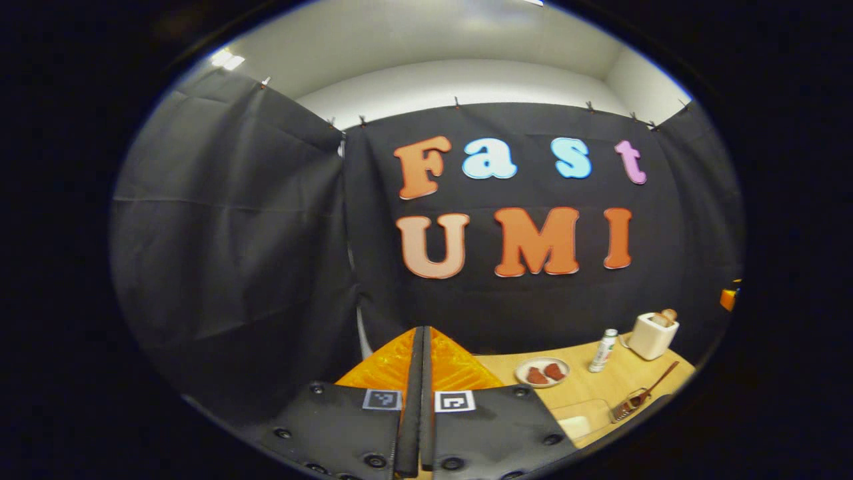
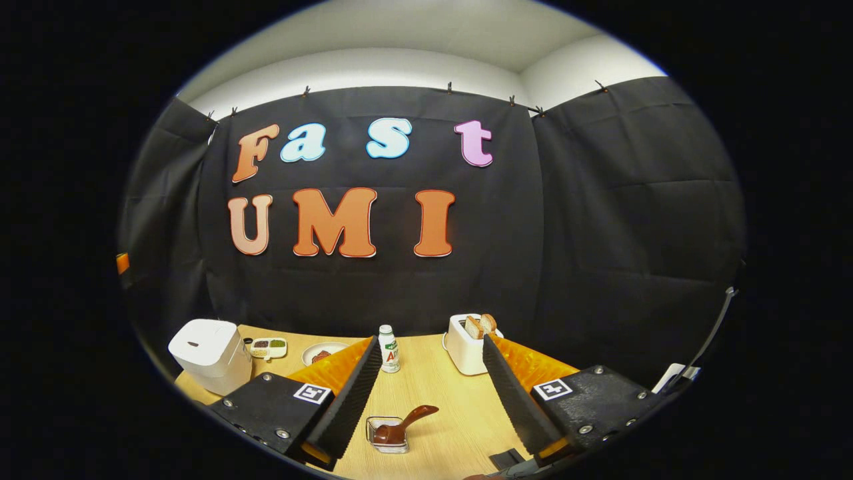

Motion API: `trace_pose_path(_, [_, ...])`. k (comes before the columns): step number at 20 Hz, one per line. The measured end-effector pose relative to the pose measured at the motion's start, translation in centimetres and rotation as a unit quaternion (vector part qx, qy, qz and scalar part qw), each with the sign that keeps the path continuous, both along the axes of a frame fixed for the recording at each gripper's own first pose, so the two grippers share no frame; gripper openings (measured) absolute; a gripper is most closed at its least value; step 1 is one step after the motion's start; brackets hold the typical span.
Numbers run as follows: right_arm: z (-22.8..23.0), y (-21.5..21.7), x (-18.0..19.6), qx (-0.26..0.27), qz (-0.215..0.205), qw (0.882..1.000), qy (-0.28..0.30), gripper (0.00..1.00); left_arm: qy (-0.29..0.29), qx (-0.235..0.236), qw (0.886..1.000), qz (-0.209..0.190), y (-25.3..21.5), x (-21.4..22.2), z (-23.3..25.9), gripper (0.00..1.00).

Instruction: Close the left gripper, press the button to open the rice cooker; take a wooden spoon from the chopstick holder with the right hand, scoop a spoonful of rice and pour it into the rice cooker, then put the wooden spoon back into the chopstick holder.

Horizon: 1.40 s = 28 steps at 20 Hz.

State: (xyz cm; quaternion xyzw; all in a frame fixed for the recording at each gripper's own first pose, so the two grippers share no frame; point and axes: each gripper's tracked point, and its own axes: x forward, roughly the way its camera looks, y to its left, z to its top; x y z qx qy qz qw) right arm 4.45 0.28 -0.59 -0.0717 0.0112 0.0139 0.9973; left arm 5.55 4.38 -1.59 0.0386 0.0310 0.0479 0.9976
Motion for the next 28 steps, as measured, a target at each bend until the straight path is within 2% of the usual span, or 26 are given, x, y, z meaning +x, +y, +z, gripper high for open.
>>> trace_pose_path(1, [-0.2, 0.0, 0.1, -0.001, -0.001, 1.0, 0.0, 0.95, -0.001, -0.003, 1.0, -0.013, -0.9, 0.2, 0.0, 0.12])
trace_pose_path(2, [-0.2, 0.0, 0.1, -0.002, 0.0, 1.0, 0.0, 0.95, 0.0, -0.009, 1.0, -0.023, -1.4, -0.7, 0.5, 0.05])
trace_pose_path(5, [-0.2, 0.2, 0.1, -0.007, 0.0, 1.0, 0.001, 0.95, 0.014, -0.03, 0.999, -0.043, -2.1, 0.9, -0.9, 0.04])
trace_pose_path(8, [-0.4, 0.3, 0.1, -0.01, 0.001, 1.0, 0.006, 0.95, 0.046, -0.073, 0.994, -0.072, -2.9, 2.2, -2.7, 0.04])
trace_pose_path(11, [-0.7, 0.1, 0.2, -0.013, -0.002, 1.0, 0.01, 0.95, 0.089, -0.074, 0.99, -0.086, -2.9, 3.8, -4.7, 0.03])
trace_pose_path(14, [-1.2, 0.0, 0.4, -0.008, -0.002, 1.0, 0.02, 0.95, 0.139, -0.084, 0.981, -0.109, -3.8, 5.5, -7.3, 0.04])
trace_pose_path(18, [-2.0, -0.4, 0.8, -0.008, -0.006, 1.0, 0.028, 0.95, 0.191, -0.074, 0.971, -0.12, -3.7, 8.2, -10.8, 0.04])
trace_pose_path(19, [-2.5, -0.6, 1.1, -0.01, -0.009, 0.999, 0.031, 1.0, 0.205, -0.074, 0.968, -0.123, -3.7, 8.8, -11.7, 0.04])
trace_pose_path(20, [-2.8, -0.8, 1.2, -0.011, -0.012, 0.999, 0.035, 0.95, 0.221, -0.07, 0.964, -0.126, -3.6, 9.3, -12.9, 0.04])
trace_pose_path(25, [-4.4, -1.3, 1.6, -0.011, -0.027, 0.998, 0.055, 0.95, 0.288, -0.081, 0.945, -0.132, -3.2, 12.3, -18.8, 0.05])
trace_pose_path(28, [-4.8, -1.4, 1.8, -0.017, -0.035, 0.998, 0.059, 0.95, 0.315, -0.068, 0.938, -0.126, -2.3, 13.2, -21.9, 0.04])
